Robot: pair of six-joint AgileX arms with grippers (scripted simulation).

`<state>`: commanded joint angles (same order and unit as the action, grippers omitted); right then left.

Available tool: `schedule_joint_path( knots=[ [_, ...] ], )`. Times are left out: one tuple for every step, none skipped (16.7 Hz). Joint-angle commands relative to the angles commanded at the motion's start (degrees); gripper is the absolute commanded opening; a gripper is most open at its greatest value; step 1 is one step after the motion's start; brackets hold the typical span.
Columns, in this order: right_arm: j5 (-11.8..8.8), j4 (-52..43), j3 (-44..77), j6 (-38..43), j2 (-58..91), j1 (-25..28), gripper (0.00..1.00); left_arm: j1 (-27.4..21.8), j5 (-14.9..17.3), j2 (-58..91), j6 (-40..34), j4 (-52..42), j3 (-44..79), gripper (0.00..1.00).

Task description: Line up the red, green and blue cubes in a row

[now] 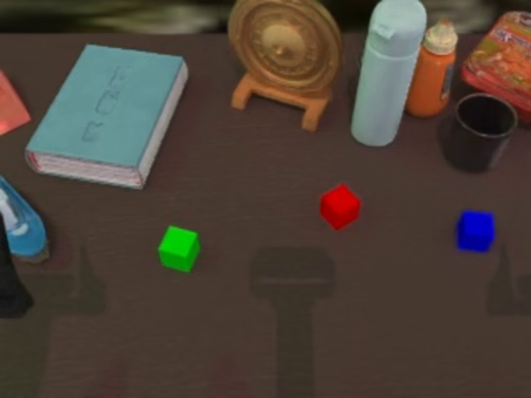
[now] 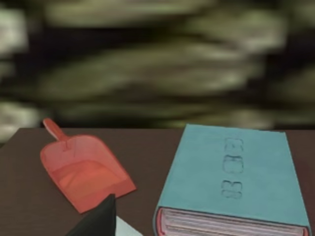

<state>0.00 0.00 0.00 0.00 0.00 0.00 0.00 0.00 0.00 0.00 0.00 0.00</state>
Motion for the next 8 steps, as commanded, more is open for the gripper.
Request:
schedule_joint_path(
  knots=[
    [0.0, 0.0, 0.0, 0.0, 0.0, 0.0, 1.0, 0.0, 0.0, 0.0, 0.0, 0.0, 0.0, 1.0],
    [0.0, 0.0, 0.0, 0.0, 0.0, 0.0, 1.0, 0.0, 0.0, 0.0, 0.0, 0.0, 0.0, 1.0],
    [-0.02, -0.39, 0.56, -0.02, 0.56, 0.19, 1.0, 0.0, 0.0, 0.0, 0.0, 0.0, 0.0, 1.0],
    [-0.06, -1.2, 1.72, -0.06, 1.71, 0.57, 1.0, 0.0, 0.0, 0.0, 0.0, 0.0, 0.0, 1.0],
    [-0.09, -2.43, 3.48, -0.13, 3.47, 1.11, 1.0, 0.0, 0.0, 0.0, 0.0, 0.0, 0.0, 1.0],
    [-0.11, -4.02, 5.83, -0.21, 5.83, 1.8, 1.0, 0.0, 0.0, 0.0, 0.0, 0.0, 0.0, 1.0],
    [-0.12, -5.93, 8.78, -0.31, 8.79, 2.61, 1.0, 0.0, 0.0, 0.0, 0.0, 0.0, 0.0, 1.0],
    [-0.11, -8.15, 12.32, -0.42, 12.35, 3.52, 1.0, 0.0, 0.0, 0.0, 0.0, 0.0, 0.0, 1.0]
  ],
)
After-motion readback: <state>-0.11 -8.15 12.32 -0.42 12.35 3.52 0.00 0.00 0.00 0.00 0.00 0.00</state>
